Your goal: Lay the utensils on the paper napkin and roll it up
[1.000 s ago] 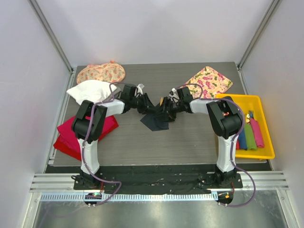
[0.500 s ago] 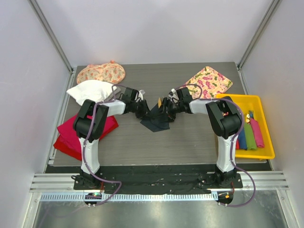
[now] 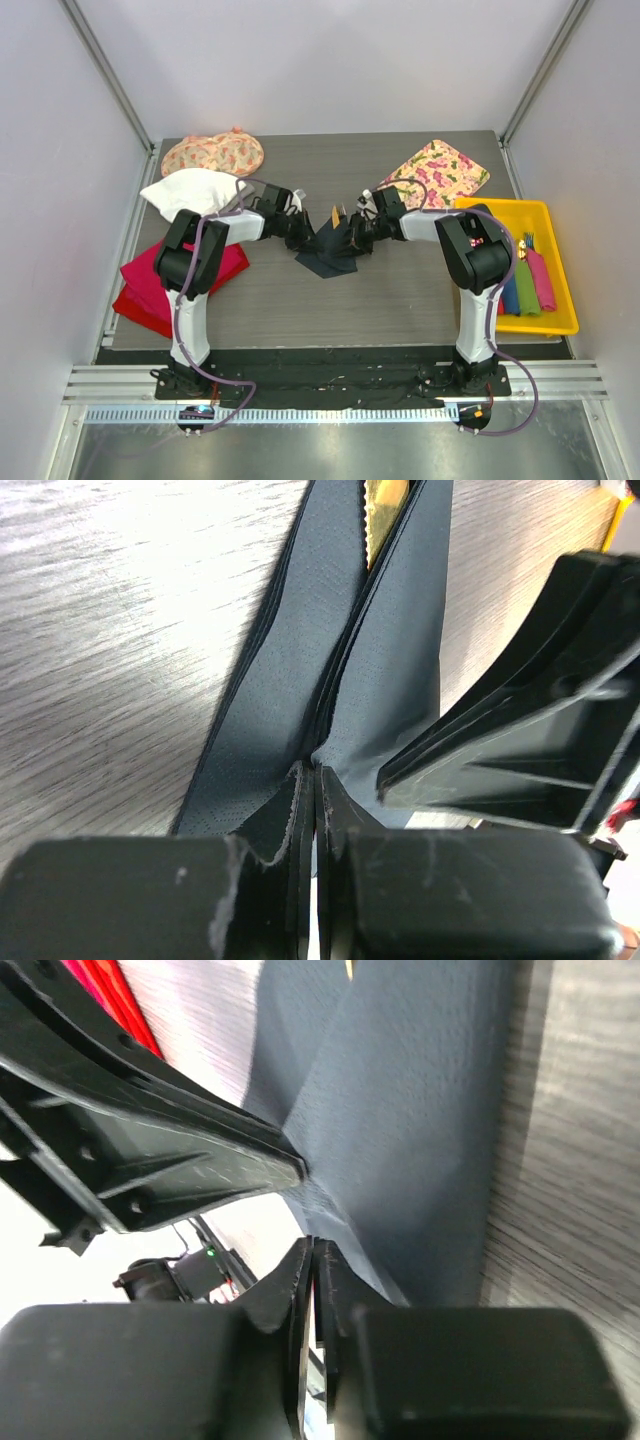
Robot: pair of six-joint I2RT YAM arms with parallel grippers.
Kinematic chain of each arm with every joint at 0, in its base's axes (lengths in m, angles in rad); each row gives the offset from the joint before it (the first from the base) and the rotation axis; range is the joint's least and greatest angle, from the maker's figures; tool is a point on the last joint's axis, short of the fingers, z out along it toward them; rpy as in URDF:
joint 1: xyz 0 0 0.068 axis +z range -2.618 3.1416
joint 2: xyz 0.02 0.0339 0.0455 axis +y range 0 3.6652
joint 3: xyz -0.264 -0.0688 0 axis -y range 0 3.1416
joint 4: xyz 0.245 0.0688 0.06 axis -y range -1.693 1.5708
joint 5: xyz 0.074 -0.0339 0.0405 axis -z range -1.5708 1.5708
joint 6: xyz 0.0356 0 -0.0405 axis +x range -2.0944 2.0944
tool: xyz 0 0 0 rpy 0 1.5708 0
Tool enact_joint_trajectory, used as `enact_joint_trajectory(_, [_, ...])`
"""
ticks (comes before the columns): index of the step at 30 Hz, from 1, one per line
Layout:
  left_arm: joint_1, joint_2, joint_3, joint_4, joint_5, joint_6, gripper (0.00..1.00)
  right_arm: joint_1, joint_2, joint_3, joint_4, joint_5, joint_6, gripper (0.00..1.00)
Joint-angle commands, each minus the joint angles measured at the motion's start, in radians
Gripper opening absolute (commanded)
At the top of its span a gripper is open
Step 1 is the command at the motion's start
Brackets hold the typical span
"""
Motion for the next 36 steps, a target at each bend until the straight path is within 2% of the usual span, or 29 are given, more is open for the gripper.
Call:
enact_joint_trajectory(1, [0.003,-0.026,0.013,-0.054,-0.047,0.027,0.05,0.026,-0.046,-0.027,-0.024,0.022,-0.046,0.1])
enact_joint_trajectory(7, [0.016,-0.07,-0.007,-0.004,-0.014,0.007,0.09,0.029,0.016,-0.041,-0.039,0.053,-0.063,0.04])
enact_joint_trajectory(14, [0.026,-0.207,-0.036,0.027,-0.027,0.019,0.3,0.029,0.043,-0.034,-0.035,0.058,-0.04,0.03])
enact_joint_trajectory(18, [0.013,-0.238,-0.041,0.035,0.012,0.013,0.3,0.029,0.04,-0.044,-0.032,0.062,-0.034,0.03])
enact_joint_trajectory(27, [-0.042,-0.156,-0.056,0.066,-0.004,0.024,0.18,0.029,0.021,-0.067,-0.001,0.058,-0.012,0.04])
enact_joint_trajectory(36, [-0.039,-0.035,-0.001,-0.092,-0.083,0.117,0.04,0.029,-0.079,-0.067,-0.005,0.027,-0.049,0.12])
